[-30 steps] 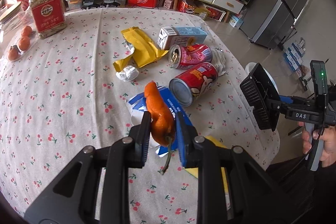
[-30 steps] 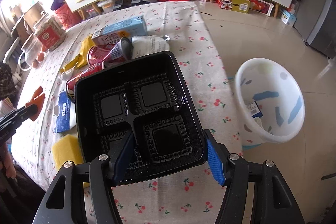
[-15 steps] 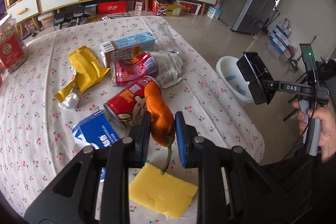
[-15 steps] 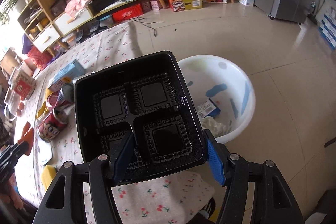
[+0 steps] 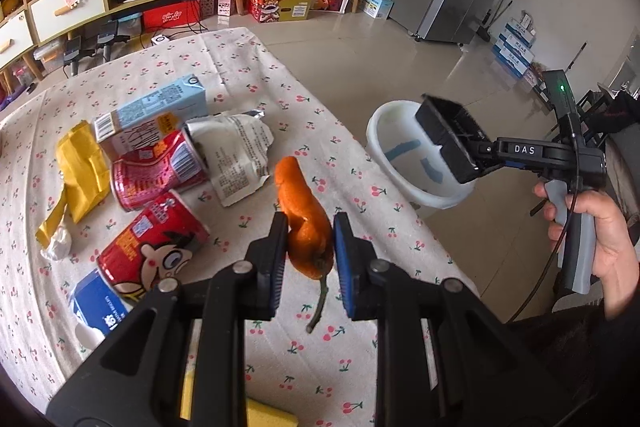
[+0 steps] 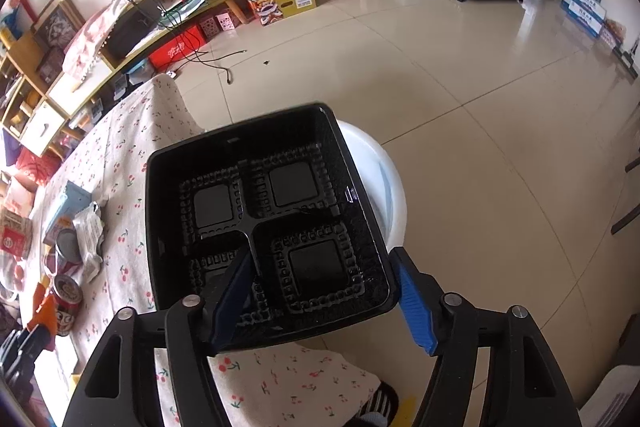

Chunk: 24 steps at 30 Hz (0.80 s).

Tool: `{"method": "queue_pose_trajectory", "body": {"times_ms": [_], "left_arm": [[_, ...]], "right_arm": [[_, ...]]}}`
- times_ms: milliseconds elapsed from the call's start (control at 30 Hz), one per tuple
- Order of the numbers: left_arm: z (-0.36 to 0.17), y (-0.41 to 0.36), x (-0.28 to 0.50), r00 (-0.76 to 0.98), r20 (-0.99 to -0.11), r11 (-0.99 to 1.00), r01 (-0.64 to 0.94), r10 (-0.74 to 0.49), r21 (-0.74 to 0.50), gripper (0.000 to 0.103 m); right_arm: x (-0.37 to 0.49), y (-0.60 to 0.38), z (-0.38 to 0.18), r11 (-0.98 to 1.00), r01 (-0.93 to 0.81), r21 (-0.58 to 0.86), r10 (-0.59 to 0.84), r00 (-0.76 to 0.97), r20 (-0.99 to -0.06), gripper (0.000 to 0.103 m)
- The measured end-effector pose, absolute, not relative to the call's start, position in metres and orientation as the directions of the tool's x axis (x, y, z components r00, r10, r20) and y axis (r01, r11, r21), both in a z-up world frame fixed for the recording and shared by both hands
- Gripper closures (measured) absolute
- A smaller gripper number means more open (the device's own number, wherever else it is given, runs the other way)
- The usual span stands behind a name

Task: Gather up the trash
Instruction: 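Lower the black tray into the bin and open the right tool, then carry the orange toy over the bin and open the left tool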

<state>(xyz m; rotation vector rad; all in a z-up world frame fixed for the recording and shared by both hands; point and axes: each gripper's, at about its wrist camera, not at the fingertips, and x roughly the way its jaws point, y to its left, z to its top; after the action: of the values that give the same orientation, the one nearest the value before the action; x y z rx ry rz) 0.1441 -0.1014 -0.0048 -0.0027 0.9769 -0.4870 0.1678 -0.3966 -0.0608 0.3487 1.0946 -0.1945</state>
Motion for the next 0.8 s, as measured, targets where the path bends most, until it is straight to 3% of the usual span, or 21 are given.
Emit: {"method": "queue_pose_trajectory", "body": {"times_ms": [800], "left_arm": [[-0.026, -0.229, 0.167, 0.348, -0.824, 0.816, 0.536, -0.448, -0.217, 0.078]], "right_arm": [[0.117, -0.453, -0.055, 0.896, 0.401, 0.19, -0.014, 0.454, -0.891, 0.025]]}}
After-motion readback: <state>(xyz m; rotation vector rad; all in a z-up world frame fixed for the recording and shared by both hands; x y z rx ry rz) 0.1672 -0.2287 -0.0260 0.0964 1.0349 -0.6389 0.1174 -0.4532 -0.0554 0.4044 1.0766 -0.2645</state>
